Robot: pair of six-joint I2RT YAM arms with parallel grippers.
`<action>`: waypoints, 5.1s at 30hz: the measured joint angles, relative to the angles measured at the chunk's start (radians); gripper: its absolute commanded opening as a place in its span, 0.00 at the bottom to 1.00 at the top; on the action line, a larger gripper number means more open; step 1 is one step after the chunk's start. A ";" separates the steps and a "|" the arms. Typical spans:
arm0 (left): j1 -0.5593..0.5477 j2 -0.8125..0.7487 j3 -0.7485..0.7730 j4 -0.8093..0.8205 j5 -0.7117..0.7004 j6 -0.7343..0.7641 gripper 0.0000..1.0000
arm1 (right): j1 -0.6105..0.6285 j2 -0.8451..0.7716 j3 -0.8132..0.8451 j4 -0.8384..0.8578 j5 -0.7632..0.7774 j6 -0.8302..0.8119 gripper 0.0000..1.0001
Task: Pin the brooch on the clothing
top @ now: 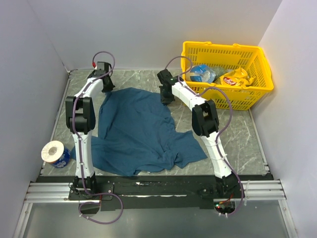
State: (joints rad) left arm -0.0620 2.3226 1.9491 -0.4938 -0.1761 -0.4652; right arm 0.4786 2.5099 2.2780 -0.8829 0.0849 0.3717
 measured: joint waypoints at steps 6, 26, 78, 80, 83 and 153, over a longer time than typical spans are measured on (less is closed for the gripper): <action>0.024 -0.063 0.009 0.021 0.042 0.000 0.01 | -0.001 -0.063 -0.031 0.047 0.005 -0.037 0.00; 0.109 -0.218 0.161 0.207 0.185 -0.033 0.01 | -0.002 -0.293 -0.119 0.538 0.024 -0.138 0.00; -0.845 -0.902 -1.035 -0.035 0.039 -0.367 0.70 | 0.286 -1.095 -1.345 0.371 -0.134 0.095 0.70; -0.861 -0.902 -1.061 -0.037 0.037 -0.387 0.69 | 0.299 -1.095 -1.385 0.394 -0.190 0.119 0.68; -0.875 -0.898 -1.089 -0.038 0.031 -0.409 0.67 | 0.312 -1.068 -1.410 0.425 -0.246 0.154 0.68; -0.415 -1.121 -1.109 -0.290 -0.019 -0.410 0.34 | 0.190 -1.090 -1.239 0.181 -0.117 0.065 0.00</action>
State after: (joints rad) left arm -0.4774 1.2018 0.8402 -0.7834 -0.1955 -0.8757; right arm 0.6685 1.4200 1.0386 -0.7021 -0.0326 0.4370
